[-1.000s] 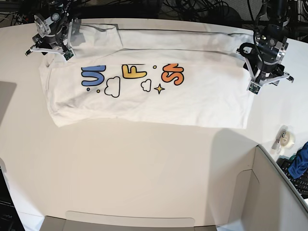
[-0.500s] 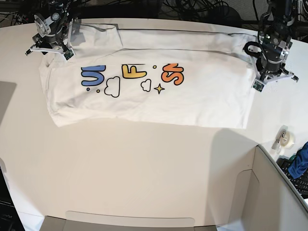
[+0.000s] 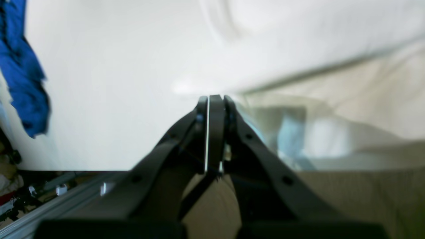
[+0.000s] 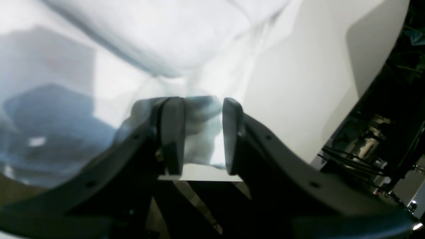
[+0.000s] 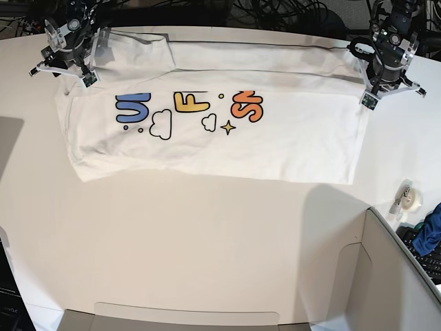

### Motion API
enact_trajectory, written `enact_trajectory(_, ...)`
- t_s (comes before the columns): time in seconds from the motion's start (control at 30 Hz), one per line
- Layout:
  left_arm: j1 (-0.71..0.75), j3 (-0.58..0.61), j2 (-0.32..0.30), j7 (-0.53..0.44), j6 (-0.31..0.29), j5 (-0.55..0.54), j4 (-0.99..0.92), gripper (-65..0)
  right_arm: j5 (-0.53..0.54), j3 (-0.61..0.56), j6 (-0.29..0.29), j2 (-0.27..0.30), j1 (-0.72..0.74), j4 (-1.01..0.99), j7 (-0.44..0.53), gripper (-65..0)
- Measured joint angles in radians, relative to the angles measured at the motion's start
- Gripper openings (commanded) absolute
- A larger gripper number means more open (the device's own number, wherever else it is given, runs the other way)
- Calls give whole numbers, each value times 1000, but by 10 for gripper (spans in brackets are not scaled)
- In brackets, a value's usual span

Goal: Layout the t-shirt on the table in an organized manner, then fold the t-shirt properly
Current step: 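Release the left gripper and move it along the shirt's folded edge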

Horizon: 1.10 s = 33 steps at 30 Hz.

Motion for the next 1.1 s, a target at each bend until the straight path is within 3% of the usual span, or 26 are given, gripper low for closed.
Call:
enact_trajectory(0.3,-83,-47,41,4,-1,-3,-2,-640,-2,35,0,-53,51,-1,-6,-449)
enact_trajectory(0.67,-168,-82,66,5,-1,2,-2,-451,0,36,0,-80,54,-1,-1,-448)
enact_trajectory(0.93,-168,-82,66,8,0,0,-2,-448,0,36,0,-80,58,1,-2,-447)
enact_trajectory(1.1,-168,-82,66,9,0,-1,-2,-448,0,36,0,-80,103,2,-3,-395)
